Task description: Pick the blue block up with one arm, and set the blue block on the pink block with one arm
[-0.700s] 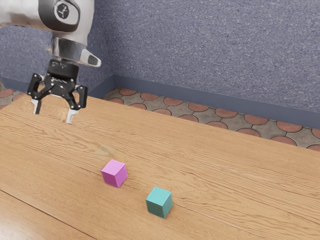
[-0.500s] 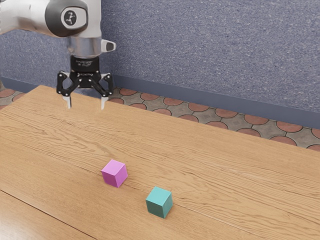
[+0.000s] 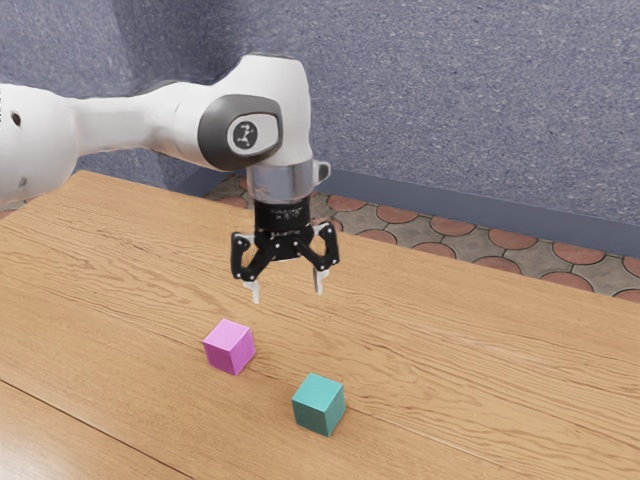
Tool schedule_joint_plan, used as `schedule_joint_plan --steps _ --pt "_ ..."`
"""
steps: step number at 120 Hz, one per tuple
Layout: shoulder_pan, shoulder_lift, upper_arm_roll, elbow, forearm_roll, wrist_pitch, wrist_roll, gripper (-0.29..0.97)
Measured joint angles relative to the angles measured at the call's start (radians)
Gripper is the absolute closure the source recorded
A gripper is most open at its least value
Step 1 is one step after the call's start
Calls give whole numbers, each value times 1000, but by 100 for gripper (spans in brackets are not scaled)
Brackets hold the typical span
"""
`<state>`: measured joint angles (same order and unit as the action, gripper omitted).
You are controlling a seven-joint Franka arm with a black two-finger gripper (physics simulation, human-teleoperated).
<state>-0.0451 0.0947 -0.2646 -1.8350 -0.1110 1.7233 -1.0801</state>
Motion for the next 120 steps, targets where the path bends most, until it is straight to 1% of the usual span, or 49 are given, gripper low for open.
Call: schedule_joint_plan --steps 6,12,24,29,39,58,70,81,100,120 --pt "29 -20 -27 -45 10 42 19 0" --pt "32 -2 -38 -63 30 85 37 0" --pt "5 104 -44 -86 52 202 72 0" --pt "-7 130 -45 -128 57 266 85 0" --pt "-19 126 -45 -240 59 396 108 0" --pt "-35 125 -45 -293 76 545 147 0" --pt "-35 120 -45 -310 134 599 191 0" --pt "-36 81 -45 -355 162 633 235 0" --pt "-52 61 -48 -378 173 668 295 0" --pt "-56 67 -48 -387 167 684 342 0"
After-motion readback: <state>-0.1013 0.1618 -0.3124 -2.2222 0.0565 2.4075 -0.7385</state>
